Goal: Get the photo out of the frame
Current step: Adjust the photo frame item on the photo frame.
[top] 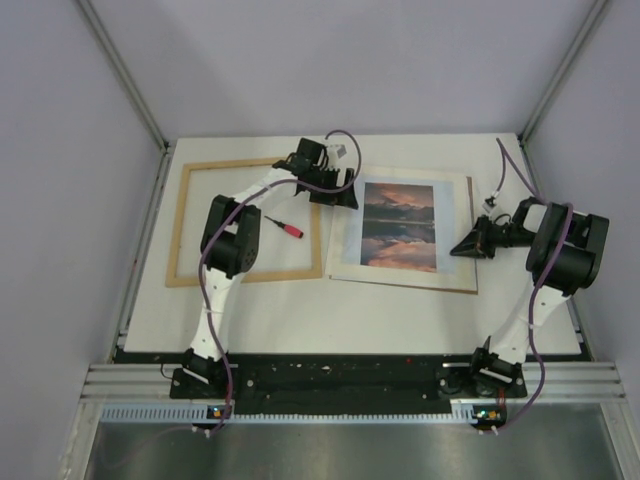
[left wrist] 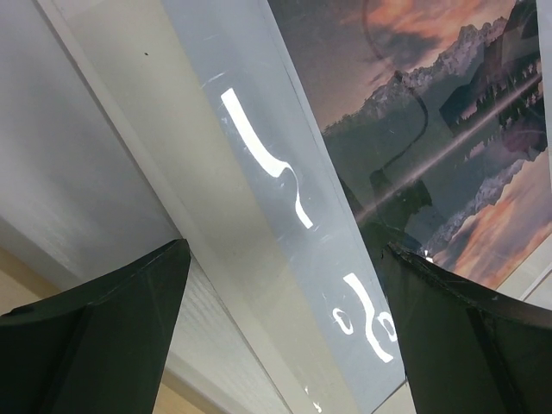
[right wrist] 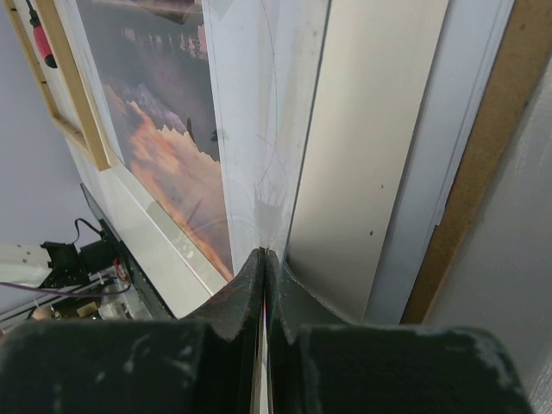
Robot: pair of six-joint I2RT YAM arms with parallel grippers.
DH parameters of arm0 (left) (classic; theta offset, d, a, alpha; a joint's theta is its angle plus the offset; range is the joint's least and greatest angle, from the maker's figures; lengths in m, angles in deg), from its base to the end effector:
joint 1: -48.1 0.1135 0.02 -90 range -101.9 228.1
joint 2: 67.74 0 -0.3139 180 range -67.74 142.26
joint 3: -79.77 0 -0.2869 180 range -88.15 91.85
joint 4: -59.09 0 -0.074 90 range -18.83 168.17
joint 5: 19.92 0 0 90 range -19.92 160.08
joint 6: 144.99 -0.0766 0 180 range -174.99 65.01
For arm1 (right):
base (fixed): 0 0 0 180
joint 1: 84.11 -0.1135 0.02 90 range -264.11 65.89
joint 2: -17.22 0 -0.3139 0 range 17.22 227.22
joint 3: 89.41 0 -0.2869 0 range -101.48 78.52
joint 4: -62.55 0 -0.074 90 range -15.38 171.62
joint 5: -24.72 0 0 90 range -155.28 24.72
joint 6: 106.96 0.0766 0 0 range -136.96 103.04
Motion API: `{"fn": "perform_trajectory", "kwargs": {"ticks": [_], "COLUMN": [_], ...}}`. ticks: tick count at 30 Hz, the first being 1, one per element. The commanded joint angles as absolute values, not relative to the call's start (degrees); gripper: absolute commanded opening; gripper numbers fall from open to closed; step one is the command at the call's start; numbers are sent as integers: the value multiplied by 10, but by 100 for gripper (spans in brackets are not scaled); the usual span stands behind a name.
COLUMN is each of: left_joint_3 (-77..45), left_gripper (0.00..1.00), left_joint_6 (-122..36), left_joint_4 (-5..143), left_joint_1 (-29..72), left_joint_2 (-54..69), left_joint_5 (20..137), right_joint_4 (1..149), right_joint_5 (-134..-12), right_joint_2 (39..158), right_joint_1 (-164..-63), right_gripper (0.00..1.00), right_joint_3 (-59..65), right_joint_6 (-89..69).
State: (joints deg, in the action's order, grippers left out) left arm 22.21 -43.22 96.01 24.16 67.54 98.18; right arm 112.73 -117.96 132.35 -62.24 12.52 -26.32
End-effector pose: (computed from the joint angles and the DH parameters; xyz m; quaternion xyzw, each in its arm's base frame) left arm 0.5467 -0.2822 0.1625 0.1796 0.8969 -0.3193 0.2477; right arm 0.3828 -0.0880 0.1045 0.0870 0.8917 0.4214 0.1402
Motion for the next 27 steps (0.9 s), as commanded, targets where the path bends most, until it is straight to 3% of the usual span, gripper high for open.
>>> {"fn": "perform_trajectory", "kwargs": {"ticks": [1, 11, 27], "left_joint_3": [209, 141, 106], "left_gripper": [99, 98, 84], "left_joint_6": [-423, -336, -286], "left_joint_4": [973, 880, 822], "left_joint_1": [246, 286, 294], "left_joint_2": [698, 686, 696], "left_joint_5": [1006, 1099, 1157], "right_joint_4": [1105, 1105, 1098], "right_joint_5": [-1141, -1128, -1071], "right_joint_2": [1306, 1320, 1355], "right_joint_1": [-636, -636, -654], "right_gripper": [0, 0, 0], "right_joint_3": [137, 137, 137], "right_joint_6": [-279, -282, -280]}}
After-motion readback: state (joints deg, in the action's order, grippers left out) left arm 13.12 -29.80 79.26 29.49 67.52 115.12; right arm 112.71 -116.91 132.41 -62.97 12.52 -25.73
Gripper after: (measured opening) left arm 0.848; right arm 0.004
